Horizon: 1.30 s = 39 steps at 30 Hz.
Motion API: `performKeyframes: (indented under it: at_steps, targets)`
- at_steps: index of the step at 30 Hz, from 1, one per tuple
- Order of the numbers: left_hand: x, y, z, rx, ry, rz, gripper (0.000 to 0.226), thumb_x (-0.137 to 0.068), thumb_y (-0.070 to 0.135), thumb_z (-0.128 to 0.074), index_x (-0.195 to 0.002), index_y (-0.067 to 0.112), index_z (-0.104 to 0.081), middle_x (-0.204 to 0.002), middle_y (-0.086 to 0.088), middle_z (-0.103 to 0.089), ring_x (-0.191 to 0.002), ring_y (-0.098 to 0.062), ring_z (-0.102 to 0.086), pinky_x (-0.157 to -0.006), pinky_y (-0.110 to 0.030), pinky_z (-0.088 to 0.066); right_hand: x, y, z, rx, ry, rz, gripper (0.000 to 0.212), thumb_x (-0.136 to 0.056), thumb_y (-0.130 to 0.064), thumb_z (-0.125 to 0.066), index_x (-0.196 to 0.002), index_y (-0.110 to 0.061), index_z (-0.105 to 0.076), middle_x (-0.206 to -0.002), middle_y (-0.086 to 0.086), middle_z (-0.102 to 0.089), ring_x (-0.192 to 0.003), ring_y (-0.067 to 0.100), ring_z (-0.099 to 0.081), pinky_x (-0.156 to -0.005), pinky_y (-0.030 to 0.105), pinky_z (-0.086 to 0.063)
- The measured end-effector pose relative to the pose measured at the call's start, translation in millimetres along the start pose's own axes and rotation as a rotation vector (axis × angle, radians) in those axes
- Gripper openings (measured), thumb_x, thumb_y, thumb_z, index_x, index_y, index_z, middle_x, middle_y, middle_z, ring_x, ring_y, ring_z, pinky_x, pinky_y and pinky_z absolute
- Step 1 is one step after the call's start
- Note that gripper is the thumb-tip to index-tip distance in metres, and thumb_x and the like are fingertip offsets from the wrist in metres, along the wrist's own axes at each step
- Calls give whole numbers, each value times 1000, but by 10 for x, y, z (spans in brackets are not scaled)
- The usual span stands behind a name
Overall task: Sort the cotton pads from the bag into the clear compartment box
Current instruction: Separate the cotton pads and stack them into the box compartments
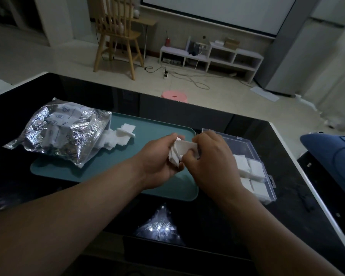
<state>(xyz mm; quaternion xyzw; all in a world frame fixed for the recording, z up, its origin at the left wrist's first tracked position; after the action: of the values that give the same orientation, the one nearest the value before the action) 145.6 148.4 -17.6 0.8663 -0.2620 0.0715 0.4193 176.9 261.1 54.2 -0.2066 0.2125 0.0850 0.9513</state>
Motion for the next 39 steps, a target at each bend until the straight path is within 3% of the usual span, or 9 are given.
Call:
performKeyframes:
  at_steps: [5,9,15,19,24,26,31,35,39]
  targets:
    - [9,6,-61,-20,-5,-31,26,-109,32,-38,-120,17,-57,-96,-10,-66,-66,-16,-64,-62,-29,-36,-33,39,113,87,103,-45,16,-89,-26,-64,-80,-16,-56,-85,-2,-52,-80,19,-49,-73,41,-47]
    - [-46,-55,-117,-19,-16,-18,28,-110,33,-39,-124,18,-58,-93,-4,-67,-71,-15,-63,-59,-27,-51,1,-64,17,159,53,55,18,-92,-30,-65,-79,-19,-62,-82,-3,-57,-80,21,-53,-81,43,-46]
    - [-69,-68,-185,-49,-54,-25,26,-109,32,-40,-122,17,-58,-98,-7,-66,-86,-21,-70,-82,-35,-53,41,38,-15,142,-100,103,21,-97,-46,-56,-97,-31,-70,-98,-12,-61,-97,12,-55,-96,38,-43]
    - [-98,-165,-257,-114,-51,-23,37,-111,31,-33,-126,14,-61,-109,-11,-66,-98,-21,-64,-79,-30,-53,51,60,-26,181,-80,88,22,-91,-40,-59,-95,-21,-69,-97,-3,-63,-94,20,-57,-88,40,-47]
    - [-157,-227,-338,-137,-11,-20,26,-108,29,-42,-109,17,-65,-91,-5,-65,-76,-13,-62,-66,-27,-47,70,116,8,134,-44,33,9,-85,-24,-63,-80,-17,-62,-85,-1,-56,-84,23,-55,-73,39,-43]
    - [-179,-247,-347,-98,22,-8,24,-106,29,-44,-114,16,-64,-94,-8,-64,-75,-15,-58,-66,-29,-45,76,194,79,75,-13,-29,15,-86,-22,-65,-75,-15,-57,-82,-1,-54,-81,22,-52,-71,39,-43]
    - [-246,-301,-294,-4,121,-3,37,-105,26,-46,-130,4,-61,-106,-16,-66,-94,-27,-61,-83,-40,-41,95,351,211,45,26,-94,19,-87,-23,-70,-75,-15,-58,-85,0,-57,-83,20,-51,-76,42,-46]
    - [-288,-304,-306,22,113,-24,26,-103,21,-48,-119,8,-63,-96,-13,-64,-77,-21,-67,-65,-31,-57,155,262,141,107,-29,-13,16,-86,-26,-68,-77,-16,-60,-83,-1,-57,-81,19,-52,-79,39,-46]
    - [-296,-301,-328,36,91,-16,22,-105,25,-47,-119,13,-59,-95,-10,-60,-77,-20,-63,-63,-30,-58,157,212,90,134,-19,45,14,-86,-29,-69,-79,-18,-63,-83,-2,-58,-81,18,-52,-80,38,-45]
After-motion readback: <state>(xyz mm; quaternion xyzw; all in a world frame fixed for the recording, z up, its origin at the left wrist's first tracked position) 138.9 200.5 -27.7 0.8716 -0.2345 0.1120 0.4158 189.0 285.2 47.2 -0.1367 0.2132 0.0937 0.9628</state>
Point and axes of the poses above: each hand's wrist, its own x-axis away from the middle knuckle, its own z-axis out of the back of the hand, y = z × x, the point moved 7 cm from there along -x, towards the middle knuckle
